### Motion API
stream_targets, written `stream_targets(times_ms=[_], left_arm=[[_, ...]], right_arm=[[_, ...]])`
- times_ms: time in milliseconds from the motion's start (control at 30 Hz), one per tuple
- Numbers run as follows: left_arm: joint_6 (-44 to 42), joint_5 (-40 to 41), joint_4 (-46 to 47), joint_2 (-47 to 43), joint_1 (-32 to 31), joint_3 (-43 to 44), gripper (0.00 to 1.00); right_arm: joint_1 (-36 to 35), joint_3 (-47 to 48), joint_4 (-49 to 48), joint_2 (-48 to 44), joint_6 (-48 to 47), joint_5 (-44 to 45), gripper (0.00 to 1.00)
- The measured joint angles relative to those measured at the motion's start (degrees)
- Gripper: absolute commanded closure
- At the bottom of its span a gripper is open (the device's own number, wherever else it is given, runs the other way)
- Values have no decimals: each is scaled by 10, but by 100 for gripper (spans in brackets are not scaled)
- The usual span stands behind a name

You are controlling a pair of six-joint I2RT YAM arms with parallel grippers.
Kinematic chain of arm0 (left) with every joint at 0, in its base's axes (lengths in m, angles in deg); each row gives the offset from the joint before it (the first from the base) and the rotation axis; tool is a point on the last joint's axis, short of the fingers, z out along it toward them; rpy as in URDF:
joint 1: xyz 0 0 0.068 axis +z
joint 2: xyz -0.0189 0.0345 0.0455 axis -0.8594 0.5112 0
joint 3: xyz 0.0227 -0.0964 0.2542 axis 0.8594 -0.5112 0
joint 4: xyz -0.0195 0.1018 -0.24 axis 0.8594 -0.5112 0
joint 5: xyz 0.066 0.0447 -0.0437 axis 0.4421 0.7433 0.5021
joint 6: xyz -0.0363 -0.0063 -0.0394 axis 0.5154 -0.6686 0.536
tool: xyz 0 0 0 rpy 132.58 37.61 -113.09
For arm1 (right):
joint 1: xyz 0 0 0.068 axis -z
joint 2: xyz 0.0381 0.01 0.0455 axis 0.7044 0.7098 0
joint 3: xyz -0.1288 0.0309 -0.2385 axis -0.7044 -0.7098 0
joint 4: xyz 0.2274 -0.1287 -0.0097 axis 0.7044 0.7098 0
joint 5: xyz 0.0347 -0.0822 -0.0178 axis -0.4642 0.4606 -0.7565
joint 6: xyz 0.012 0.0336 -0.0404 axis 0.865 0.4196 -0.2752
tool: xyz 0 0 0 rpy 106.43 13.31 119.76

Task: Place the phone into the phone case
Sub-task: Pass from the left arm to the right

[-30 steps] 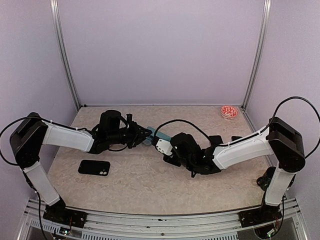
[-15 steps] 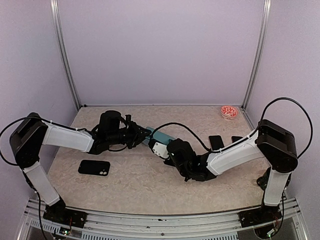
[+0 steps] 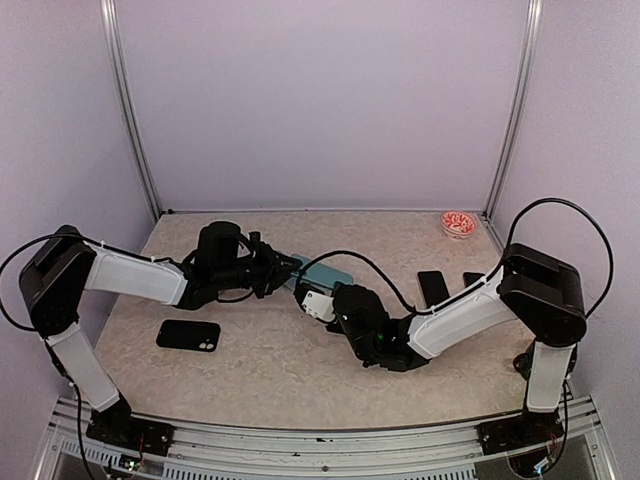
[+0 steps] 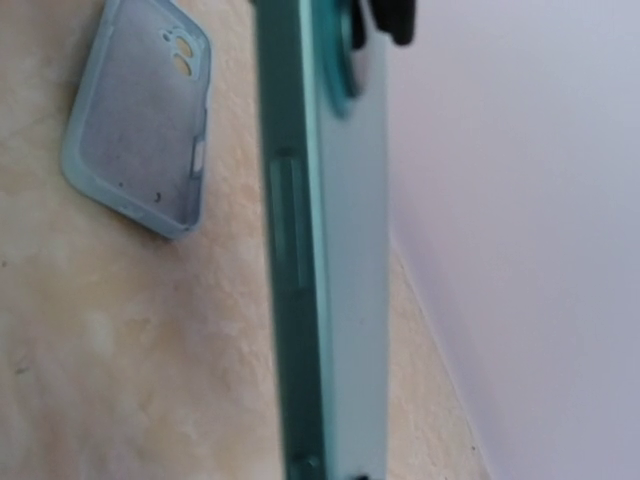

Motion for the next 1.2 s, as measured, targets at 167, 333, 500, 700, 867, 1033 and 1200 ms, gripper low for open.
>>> stream_targets(times_ms=[167,333,500,700,867,1033,1200], left_arm=[[10,-2,5,0,1,-9,91],[11,-3,16,0,2,-14,62],[-2,-10,37,-4,4,-24,40],[-14,-18,50,-22,9,-35,25],[-44,-16,50,-43,17,-38,15],[-110,10,11,-86,24,-38,1],[-193,41,-30,-134,39,-42,1]], right_arm=[[-3,-7,-8,1,-9,0,100],[-3,-9,-14,1,-12,-1,100],[-3,-16,-12,1,-4,-6,100],[-3,-22,7,-9,22,-26,100],[-3,-23,50,-45,51,-59,100],[-3,-23,111,-96,98,-111,100],[1,-23,167,-147,146,-165,100]])
